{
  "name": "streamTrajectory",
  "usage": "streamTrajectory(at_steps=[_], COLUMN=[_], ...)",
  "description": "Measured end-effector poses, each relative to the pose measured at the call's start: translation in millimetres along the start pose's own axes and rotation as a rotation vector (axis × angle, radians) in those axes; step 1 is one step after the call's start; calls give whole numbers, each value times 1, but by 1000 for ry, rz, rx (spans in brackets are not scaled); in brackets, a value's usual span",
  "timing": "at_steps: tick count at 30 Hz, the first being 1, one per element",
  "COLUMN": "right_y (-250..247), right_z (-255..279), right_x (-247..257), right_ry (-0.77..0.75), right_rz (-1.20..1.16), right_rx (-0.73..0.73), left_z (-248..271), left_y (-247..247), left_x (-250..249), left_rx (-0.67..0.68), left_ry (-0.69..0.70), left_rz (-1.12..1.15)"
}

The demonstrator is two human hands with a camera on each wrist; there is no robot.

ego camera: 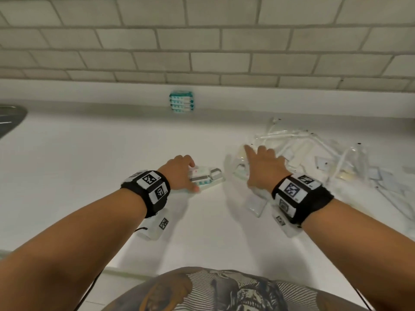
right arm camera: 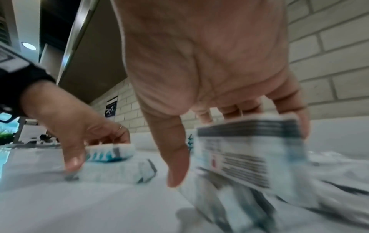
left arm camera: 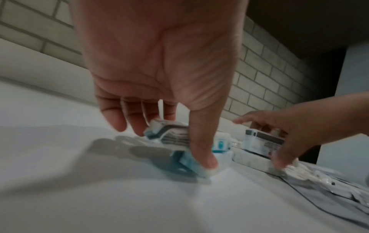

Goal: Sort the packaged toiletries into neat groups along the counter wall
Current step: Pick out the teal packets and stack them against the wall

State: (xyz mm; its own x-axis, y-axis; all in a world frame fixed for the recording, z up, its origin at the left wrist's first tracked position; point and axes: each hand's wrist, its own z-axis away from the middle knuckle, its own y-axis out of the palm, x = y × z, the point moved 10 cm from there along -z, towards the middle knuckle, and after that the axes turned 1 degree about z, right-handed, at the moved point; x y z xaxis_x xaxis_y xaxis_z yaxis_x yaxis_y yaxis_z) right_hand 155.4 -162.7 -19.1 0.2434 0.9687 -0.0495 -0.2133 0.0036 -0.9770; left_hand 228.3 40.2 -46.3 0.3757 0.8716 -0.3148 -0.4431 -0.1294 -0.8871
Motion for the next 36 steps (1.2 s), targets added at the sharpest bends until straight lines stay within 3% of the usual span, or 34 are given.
streamTrajectory(at_steps=[4, 7, 11, 13, 16, 17, 22, 26, 31, 36], right_y=[-23, -9, 17, 19, 28, 26, 13, 14, 28, 10], right_z=[-8, -6, -2, -1, 1, -2, -18, -17, -15, -23], right_x=[49, 93, 111, 108, 98, 92, 63, 70, 81, 59], right_ry=[-203, -341, -371, -350, -281, -248, -80, -79, -123, 16], right_rz=[-77, -87, -169, -174, -227, -220, -202, -412, -179, -322], right_rx=[-127, -38, 56, 106, 356, 376, 261, 222, 198, 110], left_z=[-7, -17, -27, -31, -32, -32, -22, -34, -31, -16], left_y=[-8, -13, -22, -21, -21, -20, -4, -32, -1, 3], left_x=[21, 34, 52, 57, 61, 62, 48, 27, 4, 8], left_rx=[41, 40, -35, -34, -28, -20, 231, -25, 142, 58], left_ry=[-36, -52, -37, -22, -6, -5, 93, 292, 478, 407], left_rz=[160, 95, 160, 211, 230, 226, 125, 91, -148, -20])
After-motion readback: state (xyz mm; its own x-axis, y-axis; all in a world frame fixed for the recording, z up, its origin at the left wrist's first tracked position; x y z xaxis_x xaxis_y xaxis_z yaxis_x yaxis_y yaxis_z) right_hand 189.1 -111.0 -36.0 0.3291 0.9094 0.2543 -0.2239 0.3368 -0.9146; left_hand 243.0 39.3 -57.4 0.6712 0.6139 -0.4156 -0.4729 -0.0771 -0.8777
